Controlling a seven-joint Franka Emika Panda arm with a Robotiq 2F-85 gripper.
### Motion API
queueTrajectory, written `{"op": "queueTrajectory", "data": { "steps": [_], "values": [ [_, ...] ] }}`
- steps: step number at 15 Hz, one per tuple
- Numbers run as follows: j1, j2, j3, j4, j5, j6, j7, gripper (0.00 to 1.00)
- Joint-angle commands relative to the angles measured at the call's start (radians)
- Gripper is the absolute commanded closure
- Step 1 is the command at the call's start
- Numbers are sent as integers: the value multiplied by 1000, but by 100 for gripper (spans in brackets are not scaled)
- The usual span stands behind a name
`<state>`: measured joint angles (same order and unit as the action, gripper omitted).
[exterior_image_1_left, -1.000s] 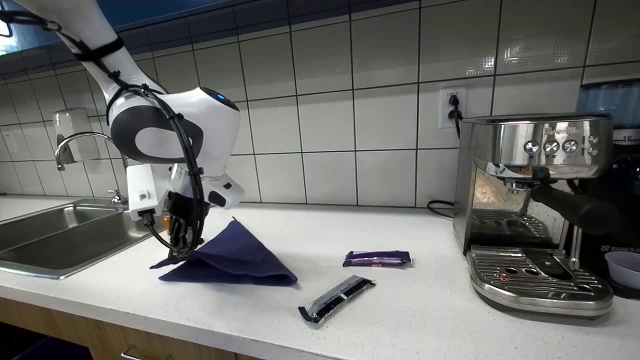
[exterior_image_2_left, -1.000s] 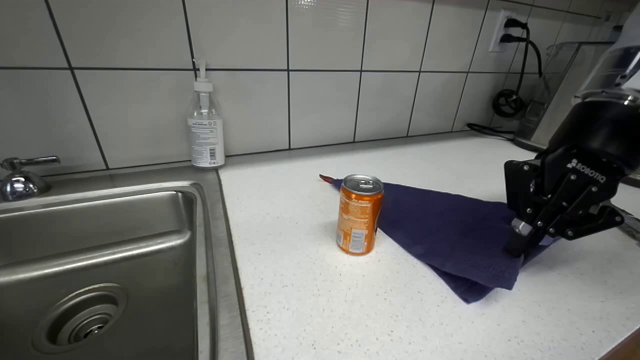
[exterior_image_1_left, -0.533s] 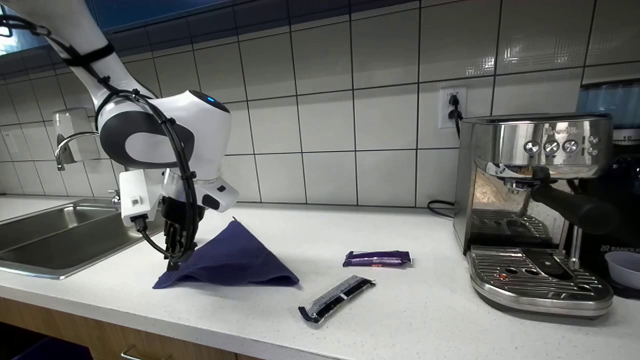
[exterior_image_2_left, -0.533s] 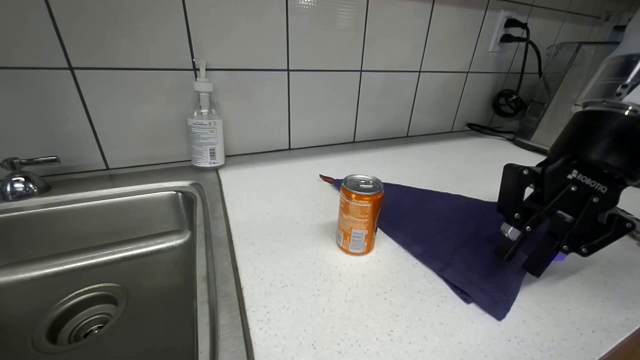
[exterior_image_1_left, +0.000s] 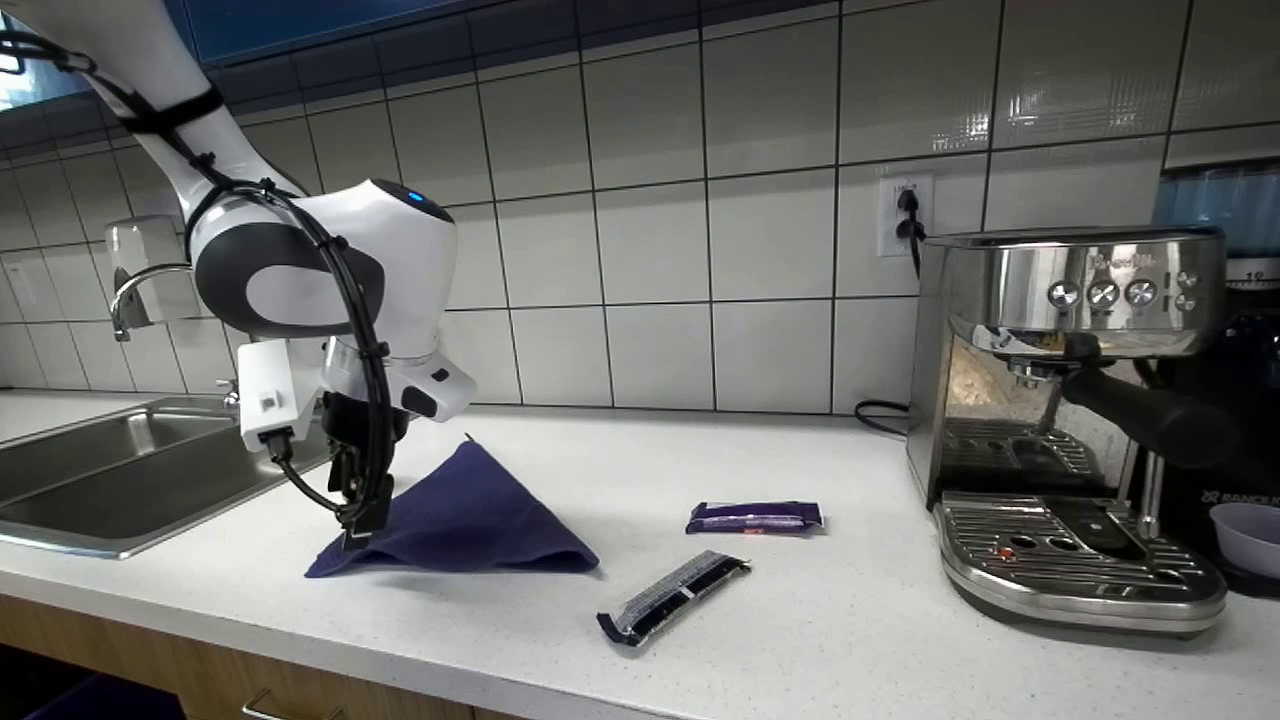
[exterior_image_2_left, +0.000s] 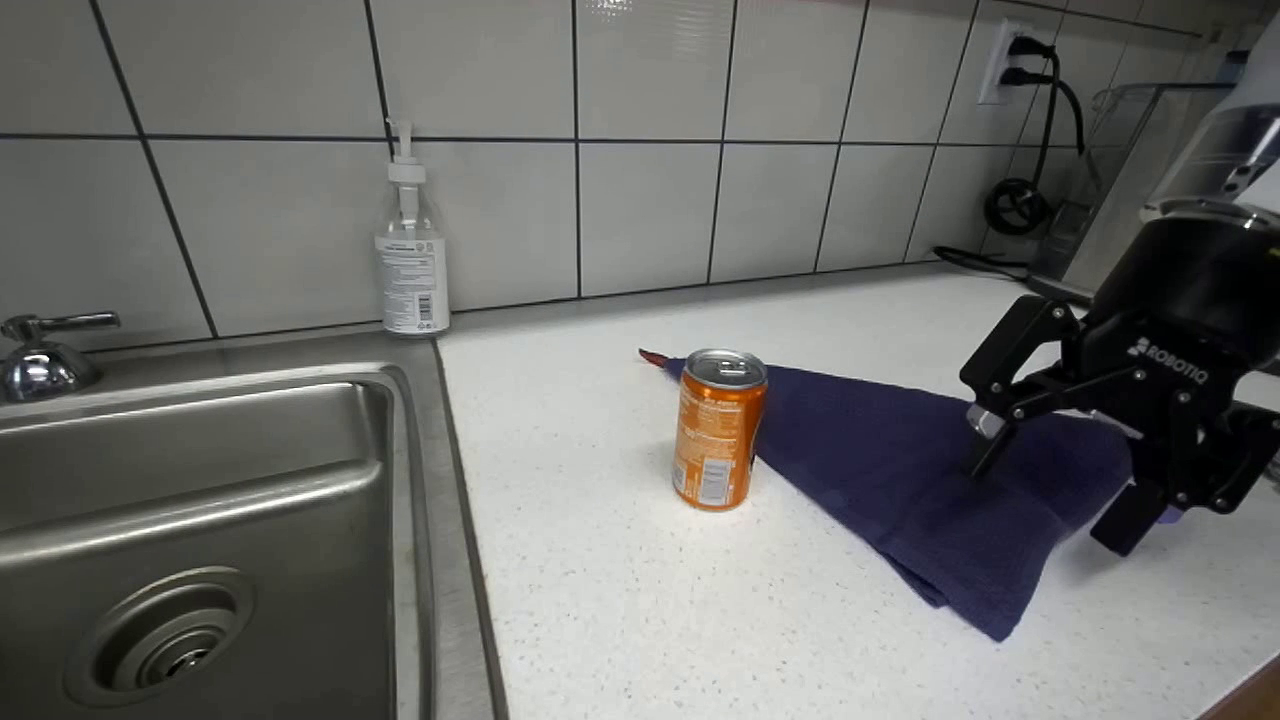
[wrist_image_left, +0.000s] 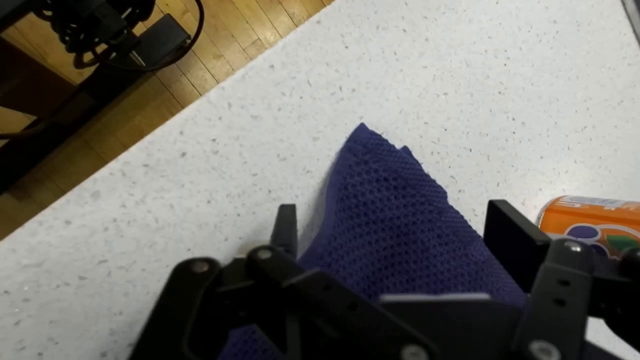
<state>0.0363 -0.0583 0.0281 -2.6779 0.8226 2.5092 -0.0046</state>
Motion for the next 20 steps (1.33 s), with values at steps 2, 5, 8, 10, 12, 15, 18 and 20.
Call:
{"op": "queueTrajectory", "data": {
  "steps": [2,5,8,10,12,15,18,20],
  "values": [
    [-5,-28,-3,-6,-27,11,43,0],
    [-15,-29,-17,1,-45,8,40,0],
    [-33,-23,-43,19,-87,-1,23,0],
    [-50,-11,-65,40,-127,-8,5,0],
    [-67,3,-87,67,-174,-18,-8,0],
    [-89,23,-117,115,-239,-30,-38,0],
    [-86,15,-118,99,-245,4,-25,0],
    [-95,26,-127,122,-260,-1,-36,0]
  ]
}}
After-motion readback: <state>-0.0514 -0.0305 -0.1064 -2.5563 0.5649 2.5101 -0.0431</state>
